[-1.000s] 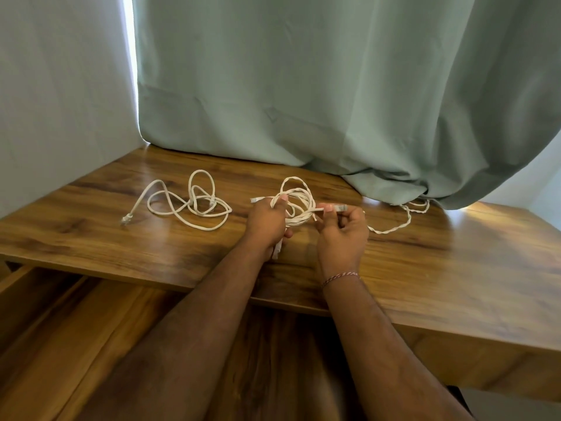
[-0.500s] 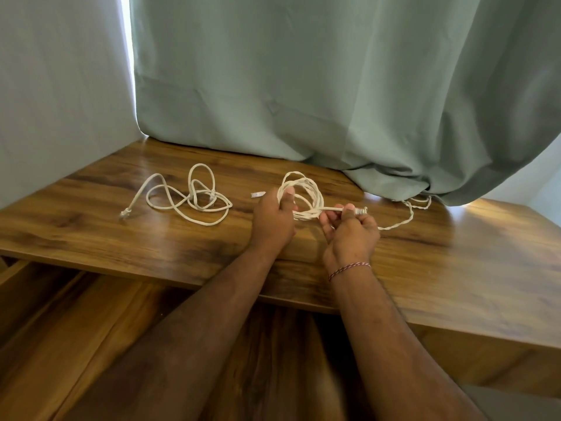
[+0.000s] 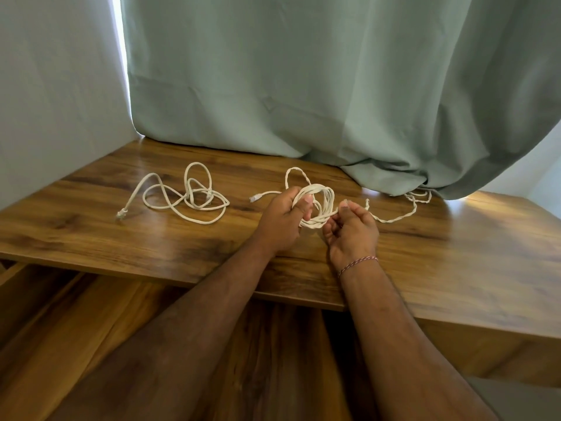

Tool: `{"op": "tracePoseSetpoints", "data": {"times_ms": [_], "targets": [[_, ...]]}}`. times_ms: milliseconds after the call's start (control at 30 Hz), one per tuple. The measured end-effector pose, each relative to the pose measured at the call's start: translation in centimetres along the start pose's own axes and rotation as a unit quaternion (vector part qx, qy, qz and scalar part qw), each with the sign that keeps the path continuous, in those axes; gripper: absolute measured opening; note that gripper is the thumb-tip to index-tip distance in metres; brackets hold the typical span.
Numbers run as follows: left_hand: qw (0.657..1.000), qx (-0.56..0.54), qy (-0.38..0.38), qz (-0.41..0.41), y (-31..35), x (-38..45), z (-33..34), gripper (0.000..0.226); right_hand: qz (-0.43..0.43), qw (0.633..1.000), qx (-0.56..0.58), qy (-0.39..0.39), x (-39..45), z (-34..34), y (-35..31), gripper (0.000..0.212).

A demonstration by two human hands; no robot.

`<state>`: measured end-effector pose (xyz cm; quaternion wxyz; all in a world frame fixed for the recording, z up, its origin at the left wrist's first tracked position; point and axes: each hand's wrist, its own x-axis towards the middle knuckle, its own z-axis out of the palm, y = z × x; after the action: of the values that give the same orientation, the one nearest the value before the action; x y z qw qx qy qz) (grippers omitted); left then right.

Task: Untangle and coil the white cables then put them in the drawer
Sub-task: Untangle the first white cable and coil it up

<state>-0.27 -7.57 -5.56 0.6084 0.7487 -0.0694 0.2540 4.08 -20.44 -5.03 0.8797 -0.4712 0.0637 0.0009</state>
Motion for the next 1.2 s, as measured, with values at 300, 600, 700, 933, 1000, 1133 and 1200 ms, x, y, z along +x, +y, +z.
{"op": "tracePoseSetpoints", "data": {"times_ms": [300,600,700,933,1000,1133,1200], "targets": [[0.999,-0.015,-0.033,-0.033,0.4,-0.2,0.4,0.024,-0.133,0.985,-0.086,-0.064,-0.2,0.2,0.6,0.021],[1.000,0.002,0.019,-0.020,-0.4,0.0,0.3,0.027,-0.309,0.893,-0.314,-0.095,-0.9,0.2,0.6,0.027],[0.999,0.002,0.043,-0.026,-0.3,0.0,0.2,0.028,-0.378,0.844,-0.369,-0.090,-0.7,0.1,0.9,0.016],[0.997,0.014,0.063,-0.043,0.1,0.2,0.3,0.028,-0.176,0.954,-0.172,-0.171,-0.2,-0.3,0.9,0.017],[0.997,0.007,0.063,-0.055,0.2,0.2,0.2,0.029,-0.132,0.966,-0.120,-0.188,-0.6,-0.4,0.5,0.016],[0.996,-0.012,0.056,-0.072,0.3,0.2,0.2,0.030,-0.072,0.971,-0.052,-0.220,-1.0,-0.5,0.1,0.019],[0.995,-0.021,0.053,-0.077,0.4,0.2,0.2,0.031,-0.057,0.970,-0.023,-0.235,-1.1,-0.6,-0.1,0.021]]}}
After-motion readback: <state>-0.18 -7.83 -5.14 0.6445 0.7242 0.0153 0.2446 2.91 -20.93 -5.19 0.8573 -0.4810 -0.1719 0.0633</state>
